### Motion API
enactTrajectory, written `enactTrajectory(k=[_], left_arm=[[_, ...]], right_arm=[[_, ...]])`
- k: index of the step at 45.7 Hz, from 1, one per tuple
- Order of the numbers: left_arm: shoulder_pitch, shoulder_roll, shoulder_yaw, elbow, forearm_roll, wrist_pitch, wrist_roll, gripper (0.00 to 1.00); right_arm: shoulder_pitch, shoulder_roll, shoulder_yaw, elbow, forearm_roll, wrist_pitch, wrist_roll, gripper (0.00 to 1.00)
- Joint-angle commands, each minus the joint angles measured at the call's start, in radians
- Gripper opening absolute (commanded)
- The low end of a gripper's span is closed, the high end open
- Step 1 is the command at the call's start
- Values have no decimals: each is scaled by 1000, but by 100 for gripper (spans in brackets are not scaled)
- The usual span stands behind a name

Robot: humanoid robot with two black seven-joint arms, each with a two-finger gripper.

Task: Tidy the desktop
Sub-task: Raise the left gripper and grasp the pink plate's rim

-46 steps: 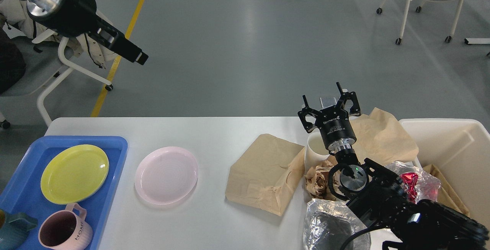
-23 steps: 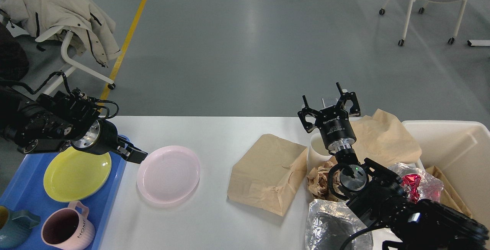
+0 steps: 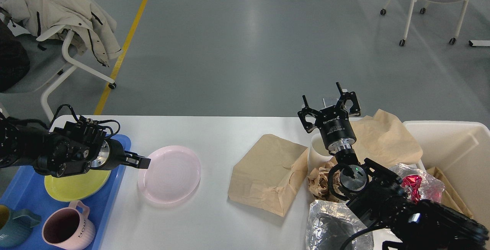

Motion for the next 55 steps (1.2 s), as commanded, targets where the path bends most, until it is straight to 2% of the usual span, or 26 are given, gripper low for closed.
enactTrajectory(k=[1,10,21,27,37,42,47,49,52,55], left_arm=[[43,-19,-3,20,-39,1,19,81],[104,-41,-34,53,-76,9,46,81],[153,-52,-37,116,-78,9,46,79],[187,-87,-37,148,-78,12,48,74],[221,-101,-39,184,-78,27,54,53],[222,-99,-39,185,-78,27,52,50],[222,-99,-37,185,-78,26,51,42],[224,-101,-37,185,-76,26,51,34],[222,-101,-37,185,-74,26,48,14],[221,-101,-37,185,-74,24,45,0]], right_arm=[[0,0,0,0,0,0,0,100],[0,0,0,0,0,0,0,100],[0,0,0,0,0,0,0,100],[0,0,0,0,0,0,0,100],[0,0,0,0,0,0,0,100],[0,0,0,0,0,0,0,100],[0,0,0,0,0,0,0,100],[0,0,0,0,0,0,0,100],[0,0,0,0,0,0,0,100],[0,0,0,0,0,0,0,100]])
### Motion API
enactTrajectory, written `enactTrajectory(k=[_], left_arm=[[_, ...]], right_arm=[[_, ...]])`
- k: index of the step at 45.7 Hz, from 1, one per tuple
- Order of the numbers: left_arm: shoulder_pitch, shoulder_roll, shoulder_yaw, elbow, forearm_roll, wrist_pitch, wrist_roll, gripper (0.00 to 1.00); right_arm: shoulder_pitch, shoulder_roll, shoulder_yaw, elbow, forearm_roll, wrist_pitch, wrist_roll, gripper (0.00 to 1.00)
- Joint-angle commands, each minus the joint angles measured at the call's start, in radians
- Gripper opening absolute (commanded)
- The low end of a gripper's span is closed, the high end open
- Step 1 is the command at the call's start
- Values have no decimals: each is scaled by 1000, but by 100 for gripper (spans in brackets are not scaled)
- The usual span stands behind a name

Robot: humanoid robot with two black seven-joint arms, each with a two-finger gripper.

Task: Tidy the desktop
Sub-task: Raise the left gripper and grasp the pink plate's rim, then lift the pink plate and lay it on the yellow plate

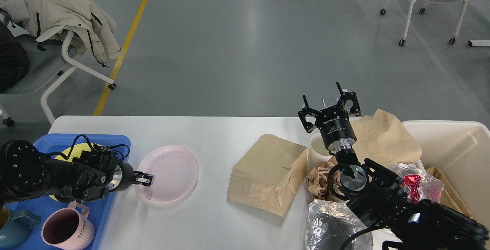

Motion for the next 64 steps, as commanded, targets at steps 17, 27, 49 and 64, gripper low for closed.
enactTrajectory(k=[17,27,49,64], left_arm=[[-202,75,8,-100,13,-148,-101,0],[-543,246,14,-311,67,-309,-158,0],[-907,559,-126,-312,355,-730,-230,0],[-212,584,-218,207,629,-310,-467,0]], right_arm=[[0,0,0,0,0,0,0,100],[0,0,0,0,0,0,0,100],[0,0,0,-2,0,0,0,100],[0,0,0,0,0,0,0,100]])
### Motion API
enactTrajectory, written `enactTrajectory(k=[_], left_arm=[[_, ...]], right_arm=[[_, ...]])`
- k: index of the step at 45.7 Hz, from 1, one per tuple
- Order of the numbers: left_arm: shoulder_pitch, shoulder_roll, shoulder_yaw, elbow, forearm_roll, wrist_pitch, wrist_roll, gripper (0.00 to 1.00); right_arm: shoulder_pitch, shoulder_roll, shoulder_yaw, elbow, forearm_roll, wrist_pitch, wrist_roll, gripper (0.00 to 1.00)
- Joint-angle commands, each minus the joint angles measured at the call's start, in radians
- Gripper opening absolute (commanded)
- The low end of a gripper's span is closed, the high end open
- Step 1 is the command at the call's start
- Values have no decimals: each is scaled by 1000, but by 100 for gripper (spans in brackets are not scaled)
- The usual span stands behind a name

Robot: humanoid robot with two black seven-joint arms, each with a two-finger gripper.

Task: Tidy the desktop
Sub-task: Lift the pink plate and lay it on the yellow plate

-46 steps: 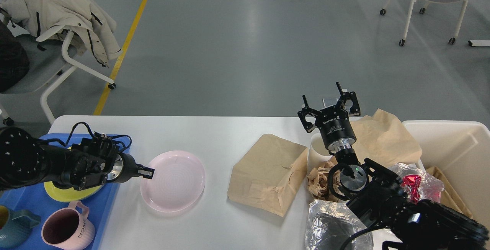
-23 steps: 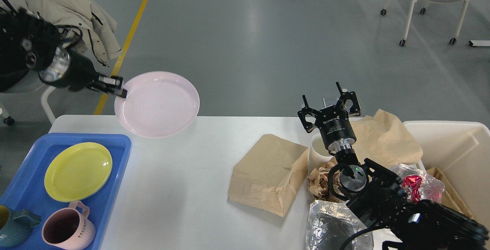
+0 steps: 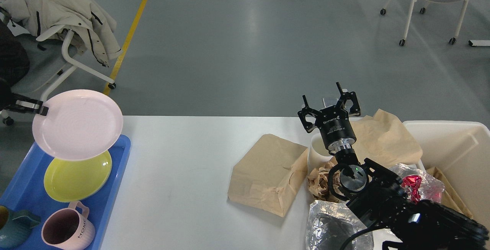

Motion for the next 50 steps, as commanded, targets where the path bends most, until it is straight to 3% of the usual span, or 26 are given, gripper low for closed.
enactTrajectory(k=[1,5,11,31,50], left_arm=[[248,-45,-20,244,10,119,-94,0],[354,-95,-35,361,-11,134,-127,0],[466,-134,-48,444,-71,151,-128,0],[555,-207,-48,462,-108,201,-68,0],[579,-210,-60,484,-114,218,-66,23]], right_arm=[[0,0,0,0,0,0,0,100],[0,0,0,0,0,0,0,100],[0,0,0,0,0,0,0,100],[0,0,0,0,0,0,0,100],[0,0,0,0,0,0,0,100]])
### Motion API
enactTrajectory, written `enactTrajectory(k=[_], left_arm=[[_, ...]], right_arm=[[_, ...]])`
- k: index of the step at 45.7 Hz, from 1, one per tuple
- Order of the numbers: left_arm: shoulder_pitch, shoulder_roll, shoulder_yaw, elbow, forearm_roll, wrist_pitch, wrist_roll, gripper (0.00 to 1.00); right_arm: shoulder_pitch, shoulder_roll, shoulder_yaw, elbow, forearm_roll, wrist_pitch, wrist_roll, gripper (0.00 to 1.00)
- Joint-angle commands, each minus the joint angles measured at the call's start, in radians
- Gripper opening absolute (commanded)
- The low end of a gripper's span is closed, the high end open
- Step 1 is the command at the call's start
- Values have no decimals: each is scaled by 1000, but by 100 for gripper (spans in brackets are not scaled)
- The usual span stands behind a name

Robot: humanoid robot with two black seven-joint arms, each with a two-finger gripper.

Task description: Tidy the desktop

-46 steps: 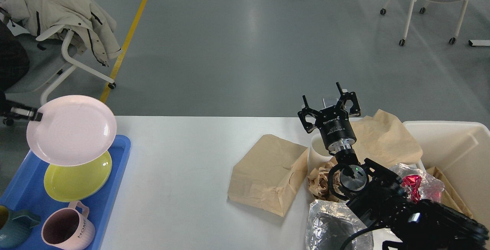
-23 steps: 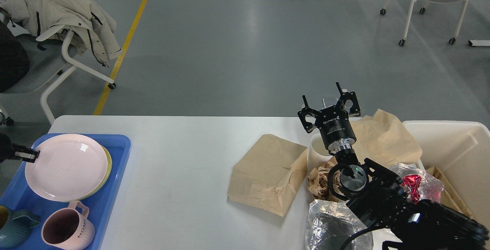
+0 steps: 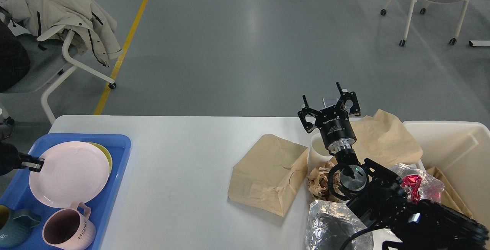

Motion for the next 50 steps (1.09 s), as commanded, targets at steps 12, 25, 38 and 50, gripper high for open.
enactTrajectory(k=[12,25,38,50], left_arm=[[-1,4,-11,2,-38,2,11,47],[-3,2,-11,9,-72,0,9,84],[-4,2,-14,9,-75,0,3,95],[-6,4,-14,11,-89,0,-3,96]], right_arm=[[0,0,0,-1,0,0,0,100],[0,0,0,0,0,0,0,100],[0,0,0,0,0,-1,0,100],[0,0,0,0,0,0,0,100]])
